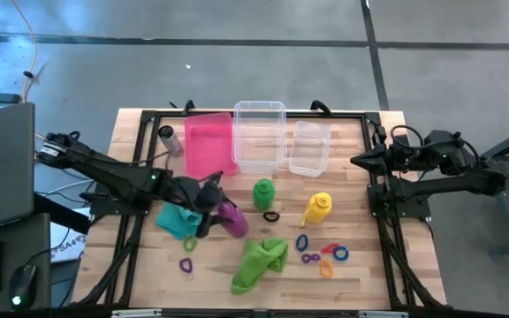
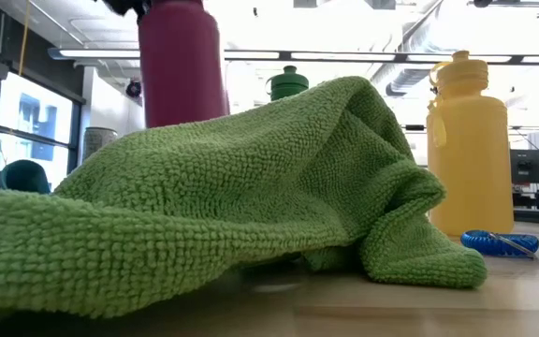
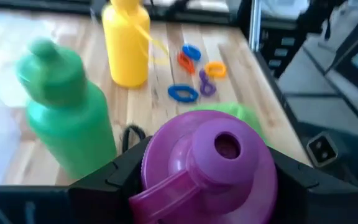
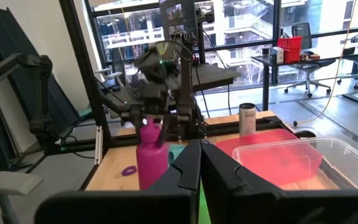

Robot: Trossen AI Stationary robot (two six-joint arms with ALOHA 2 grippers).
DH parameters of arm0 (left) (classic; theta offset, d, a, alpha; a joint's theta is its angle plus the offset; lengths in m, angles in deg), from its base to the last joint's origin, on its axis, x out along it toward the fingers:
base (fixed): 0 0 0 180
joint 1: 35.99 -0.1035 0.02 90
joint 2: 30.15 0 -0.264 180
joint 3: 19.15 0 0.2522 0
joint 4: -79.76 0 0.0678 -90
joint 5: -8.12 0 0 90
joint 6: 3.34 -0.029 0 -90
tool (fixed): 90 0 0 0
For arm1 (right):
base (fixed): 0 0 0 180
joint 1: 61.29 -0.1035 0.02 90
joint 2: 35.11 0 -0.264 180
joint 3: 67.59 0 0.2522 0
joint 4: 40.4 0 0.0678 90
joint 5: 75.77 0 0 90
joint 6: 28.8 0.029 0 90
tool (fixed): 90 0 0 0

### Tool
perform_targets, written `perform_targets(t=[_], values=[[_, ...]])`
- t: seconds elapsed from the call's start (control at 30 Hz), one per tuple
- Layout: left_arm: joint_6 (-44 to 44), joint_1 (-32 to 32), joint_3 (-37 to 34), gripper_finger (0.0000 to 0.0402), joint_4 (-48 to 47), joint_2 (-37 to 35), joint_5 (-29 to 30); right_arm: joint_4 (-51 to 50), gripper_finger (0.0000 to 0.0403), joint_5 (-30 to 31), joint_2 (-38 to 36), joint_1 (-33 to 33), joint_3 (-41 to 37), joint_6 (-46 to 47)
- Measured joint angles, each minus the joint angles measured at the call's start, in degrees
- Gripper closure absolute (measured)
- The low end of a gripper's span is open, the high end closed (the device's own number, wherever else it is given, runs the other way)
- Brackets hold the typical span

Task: Pick & Place Sports Items
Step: Put the purple water bottle into the left transparent bin

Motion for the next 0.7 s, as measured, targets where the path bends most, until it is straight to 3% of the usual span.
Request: perform_targets(t=[0.4,0.7], values=[[-3.4,-7.5,0.4,0.0195,0.3,-16.6,1.5,0.0,0.0403,0.0,0.0,0.0,0.0,-0.1],[-14.6,-19.0,6.5,0.0194,1.2,-16.1,3.6,0.0,0.0403,0.0,0.0,0.0,0.0,-0.2]])
